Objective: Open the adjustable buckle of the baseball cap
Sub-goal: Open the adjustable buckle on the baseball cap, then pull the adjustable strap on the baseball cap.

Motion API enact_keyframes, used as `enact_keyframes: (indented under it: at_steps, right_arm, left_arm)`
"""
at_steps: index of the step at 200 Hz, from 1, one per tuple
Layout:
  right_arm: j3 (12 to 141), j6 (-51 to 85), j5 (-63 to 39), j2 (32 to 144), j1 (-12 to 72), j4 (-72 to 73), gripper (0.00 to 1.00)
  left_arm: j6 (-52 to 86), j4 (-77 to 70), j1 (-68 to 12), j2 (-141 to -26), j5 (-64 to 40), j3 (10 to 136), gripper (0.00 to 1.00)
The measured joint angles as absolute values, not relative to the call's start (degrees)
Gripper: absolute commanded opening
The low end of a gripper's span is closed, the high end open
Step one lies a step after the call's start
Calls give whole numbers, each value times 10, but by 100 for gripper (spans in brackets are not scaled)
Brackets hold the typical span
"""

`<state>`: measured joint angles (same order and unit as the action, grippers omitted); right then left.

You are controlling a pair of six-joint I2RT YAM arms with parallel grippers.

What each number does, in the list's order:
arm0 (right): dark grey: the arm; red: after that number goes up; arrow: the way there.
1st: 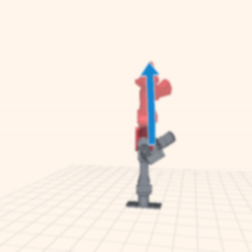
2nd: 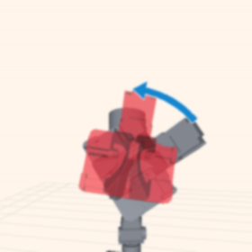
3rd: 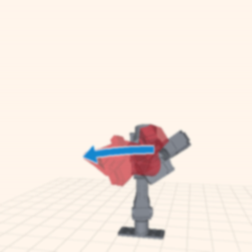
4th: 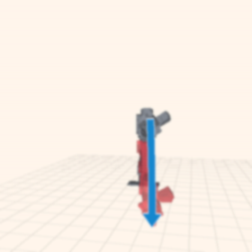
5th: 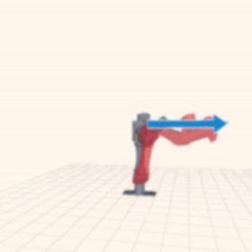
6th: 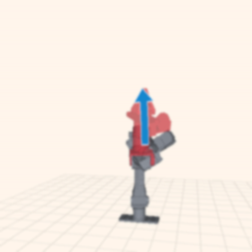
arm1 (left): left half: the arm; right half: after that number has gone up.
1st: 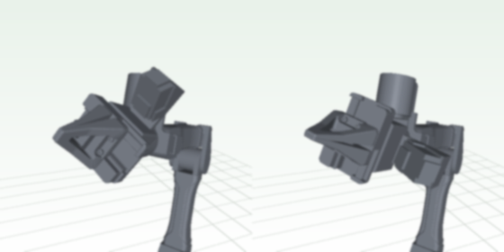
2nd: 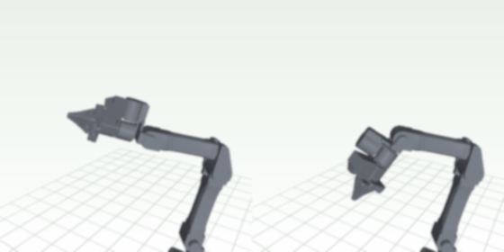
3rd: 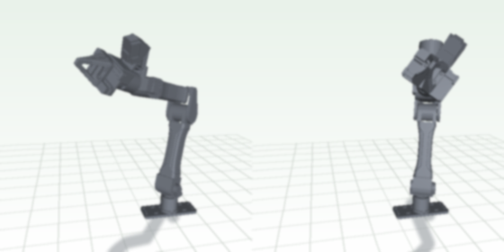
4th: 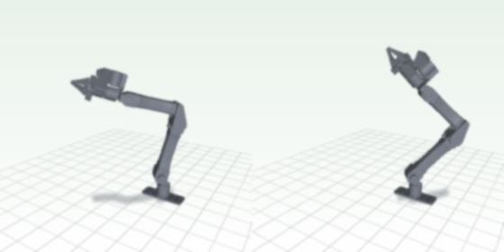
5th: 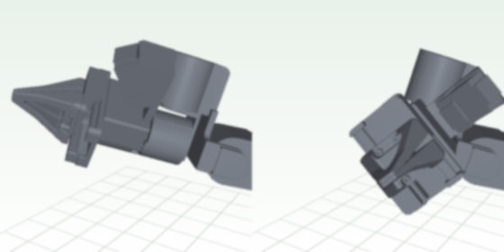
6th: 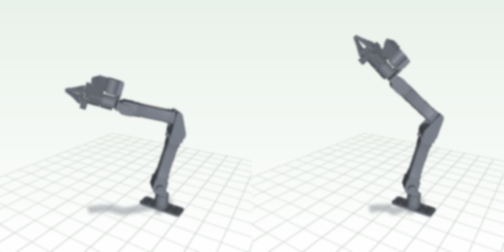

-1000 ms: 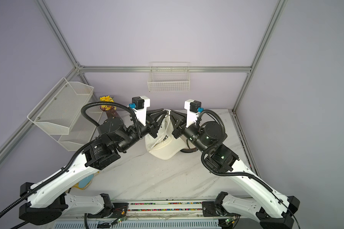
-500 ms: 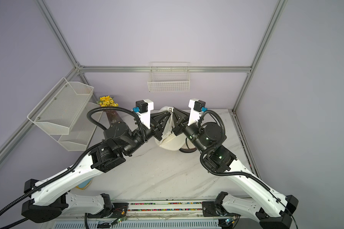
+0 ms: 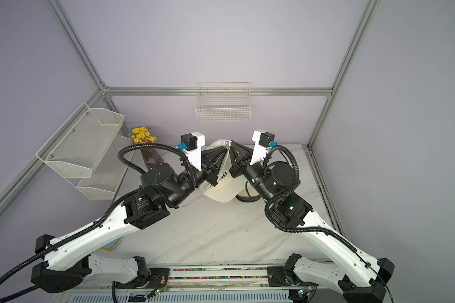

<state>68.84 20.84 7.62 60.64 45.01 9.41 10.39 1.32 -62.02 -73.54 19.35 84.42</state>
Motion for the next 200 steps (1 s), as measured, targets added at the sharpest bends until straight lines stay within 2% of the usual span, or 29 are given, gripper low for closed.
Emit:
enact_keyframes:
  at_steps: [25, 34, 42, 63, 73, 84, 134, 200]
  right_arm:
    - [688, 215, 76, 606, 448, 94, 0]
    - [688, 216, 76, 606, 447, 94, 0]
    - [688, 217, 76, 606, 447, 94, 0]
    - [688, 218, 73, 606, 447, 96, 0]
    - [688, 217, 72, 606, 447, 98, 0]
    - [688, 217, 67, 605, 447, 99, 0]
    - [689, 205, 38, 615, 451, 101, 0]
    - [693, 192, 28, 622, 451, 94, 0]
  left_arm:
    - [104, 8, -620, -740, 196, 844, 14]
    - [103, 7, -620, -740, 196, 844, 18]
    - [100, 7, -620, -740, 199, 844, 27]
    - [90, 9, -620, -739, 219, 844, 63]
    - [83, 13, -618, -735, 236, 844, 71]
    - [76, 16, -617, -730, 248, 844, 75]
    - [31, 46, -639, -704, 243, 827, 72]
    - [-10, 49, -658, -697, 262, 813, 57]
